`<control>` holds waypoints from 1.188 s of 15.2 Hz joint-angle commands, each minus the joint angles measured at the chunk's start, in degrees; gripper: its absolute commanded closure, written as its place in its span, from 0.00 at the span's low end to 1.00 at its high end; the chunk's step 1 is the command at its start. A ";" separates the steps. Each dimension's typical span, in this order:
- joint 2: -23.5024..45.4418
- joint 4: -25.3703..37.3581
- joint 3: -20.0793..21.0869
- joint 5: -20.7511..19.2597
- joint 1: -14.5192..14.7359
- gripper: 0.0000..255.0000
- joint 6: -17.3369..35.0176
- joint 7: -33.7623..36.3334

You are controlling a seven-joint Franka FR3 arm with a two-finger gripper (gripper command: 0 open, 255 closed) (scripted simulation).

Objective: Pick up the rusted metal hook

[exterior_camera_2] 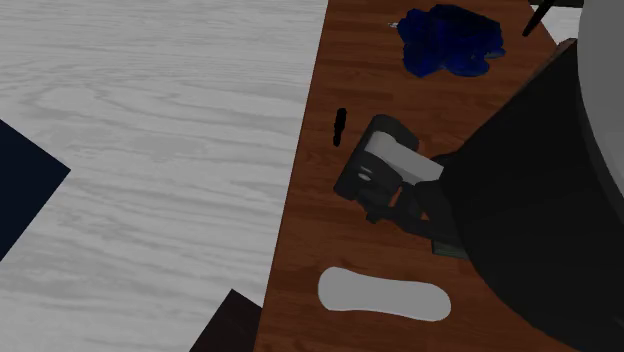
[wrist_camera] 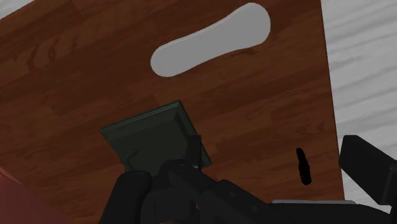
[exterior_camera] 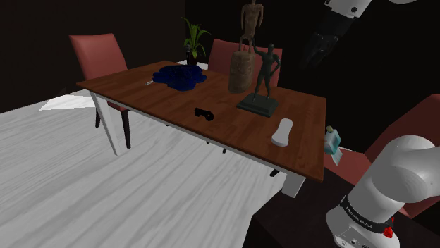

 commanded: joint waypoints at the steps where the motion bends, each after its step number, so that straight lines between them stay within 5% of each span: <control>1: 0.00 0.00 0.00 0.00 0.00 0.00 0.00 0.00; 18: 29.54 5.32 6.54 3.16 4.56 0.00 21.47 3.53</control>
